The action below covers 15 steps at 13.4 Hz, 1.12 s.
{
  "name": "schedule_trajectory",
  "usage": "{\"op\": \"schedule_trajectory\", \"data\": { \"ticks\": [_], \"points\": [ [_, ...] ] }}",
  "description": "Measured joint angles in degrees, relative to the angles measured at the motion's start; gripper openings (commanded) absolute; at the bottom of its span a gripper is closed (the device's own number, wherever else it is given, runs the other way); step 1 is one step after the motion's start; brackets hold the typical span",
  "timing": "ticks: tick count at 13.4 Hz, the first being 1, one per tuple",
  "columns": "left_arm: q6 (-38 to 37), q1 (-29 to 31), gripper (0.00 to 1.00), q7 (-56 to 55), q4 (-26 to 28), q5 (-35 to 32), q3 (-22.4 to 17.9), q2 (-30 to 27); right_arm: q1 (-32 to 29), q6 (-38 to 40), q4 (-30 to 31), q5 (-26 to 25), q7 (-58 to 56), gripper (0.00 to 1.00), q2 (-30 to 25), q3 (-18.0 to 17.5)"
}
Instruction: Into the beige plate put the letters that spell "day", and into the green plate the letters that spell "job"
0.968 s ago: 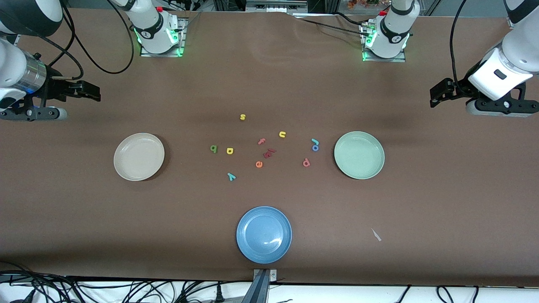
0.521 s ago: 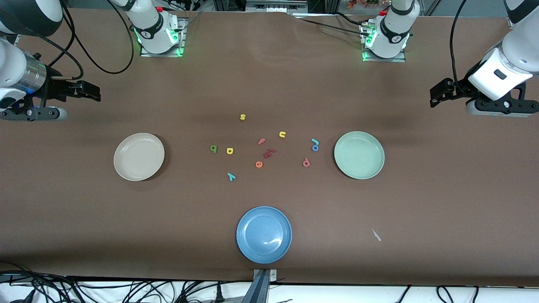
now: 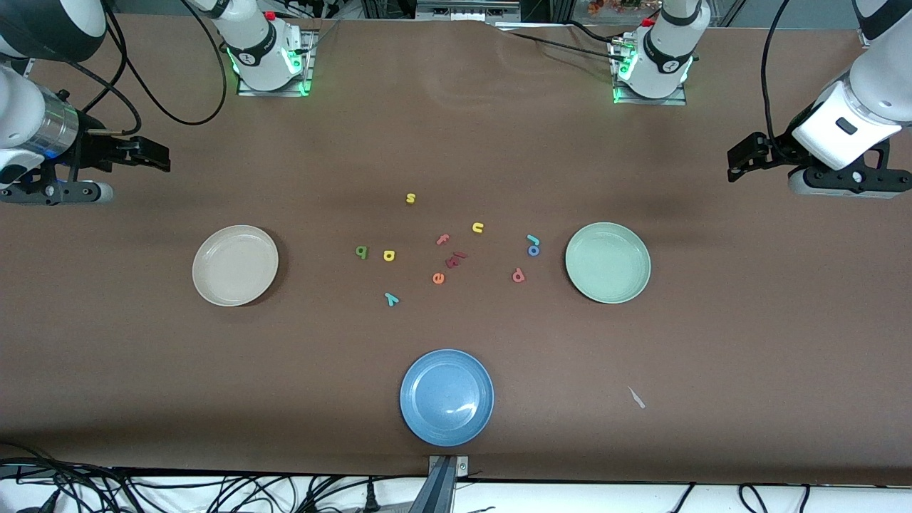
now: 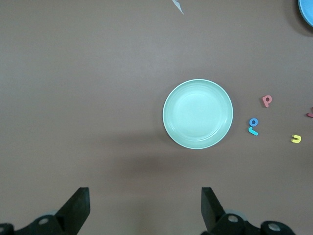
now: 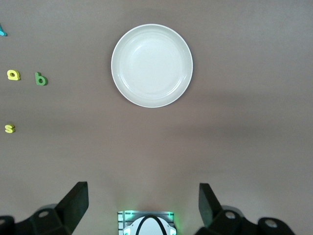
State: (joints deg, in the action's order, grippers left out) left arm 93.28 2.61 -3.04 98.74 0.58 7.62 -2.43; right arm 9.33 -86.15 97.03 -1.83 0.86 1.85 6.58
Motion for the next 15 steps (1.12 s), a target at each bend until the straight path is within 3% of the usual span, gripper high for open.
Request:
{"op": "schedule_trajectory", "data": {
  "ticks": [15],
  "points": [
    [1.1, -0.1, 1.00, 0.0, 0.0, 0.0, 0.1, 1.4, 0.0, 0.0, 0.0, 0.0, 0.0, 1.00, 0.0, 0.0]
  ]
}}
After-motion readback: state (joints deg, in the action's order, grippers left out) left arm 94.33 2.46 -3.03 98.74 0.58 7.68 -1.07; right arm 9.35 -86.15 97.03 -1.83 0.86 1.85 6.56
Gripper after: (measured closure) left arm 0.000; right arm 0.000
